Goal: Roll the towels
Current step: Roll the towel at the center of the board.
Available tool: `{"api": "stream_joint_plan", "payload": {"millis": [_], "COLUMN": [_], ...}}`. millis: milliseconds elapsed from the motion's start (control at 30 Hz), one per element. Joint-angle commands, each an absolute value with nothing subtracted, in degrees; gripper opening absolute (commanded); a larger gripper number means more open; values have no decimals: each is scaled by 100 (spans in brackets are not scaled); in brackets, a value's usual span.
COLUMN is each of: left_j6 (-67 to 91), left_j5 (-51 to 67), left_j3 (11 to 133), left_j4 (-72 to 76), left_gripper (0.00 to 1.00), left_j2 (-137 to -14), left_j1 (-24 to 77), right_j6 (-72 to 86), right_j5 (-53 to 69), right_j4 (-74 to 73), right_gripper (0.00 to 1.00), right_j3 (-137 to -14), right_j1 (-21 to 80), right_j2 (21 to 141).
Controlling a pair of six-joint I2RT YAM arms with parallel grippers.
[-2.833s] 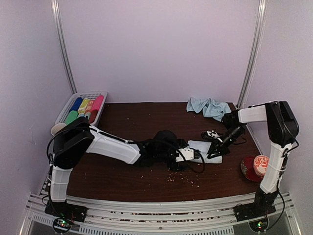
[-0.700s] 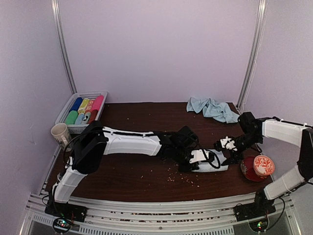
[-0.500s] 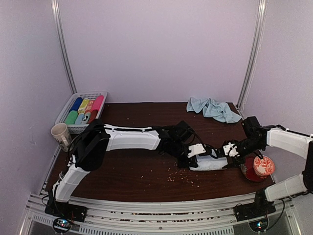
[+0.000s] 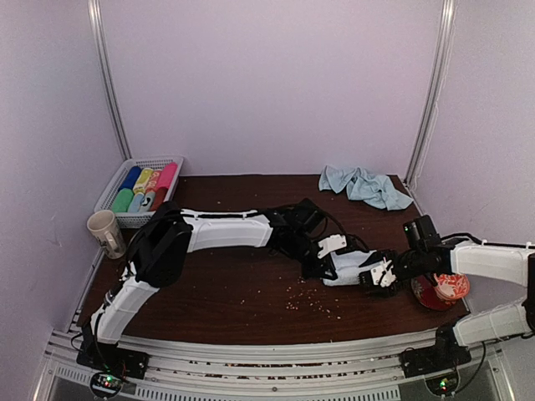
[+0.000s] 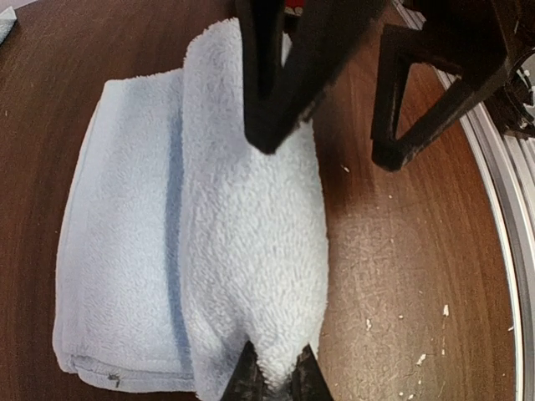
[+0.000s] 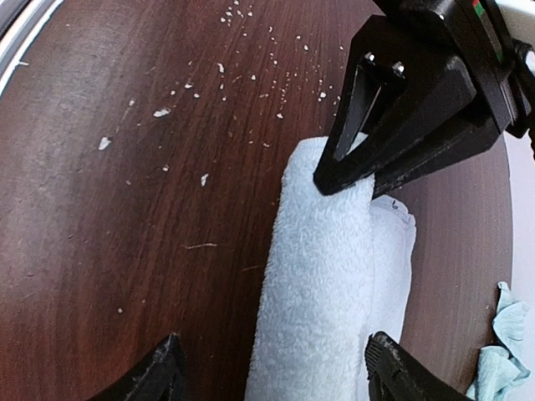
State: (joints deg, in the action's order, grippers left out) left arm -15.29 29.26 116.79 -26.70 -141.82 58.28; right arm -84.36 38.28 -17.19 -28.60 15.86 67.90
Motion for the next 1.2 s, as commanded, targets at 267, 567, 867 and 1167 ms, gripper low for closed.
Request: {"api": "stream_joint_plan", "payload": {"millis": [267, 567, 867, 1167], "left_j6": [-1324, -1212, -963, -652], "left_j5": [2830, 2918, 2495, 1225], "left_j3": [11738, 11744, 10687, 7654], "left_j4": [-3015, -2958, -2253, -435], "left_gripper": [0, 0, 42, 84], "left_j2": [-14514, -14529, -13811, -11183], "left_j1": [5724, 5631, 5481, 5309], "right_j6": [-7667, -7690, -7514, -6769], "right_j5": [2254, 2183, 2690, 2867], "right_j4": [77, 91, -309, -284], "right_gripper": [60, 34, 0, 0], "right_j3": [-2452, -2310, -2705, -3411], "right_j1": [2511, 2575, 2640, 3355], "right_j2": [7155, 7261, 7625, 8254]}}
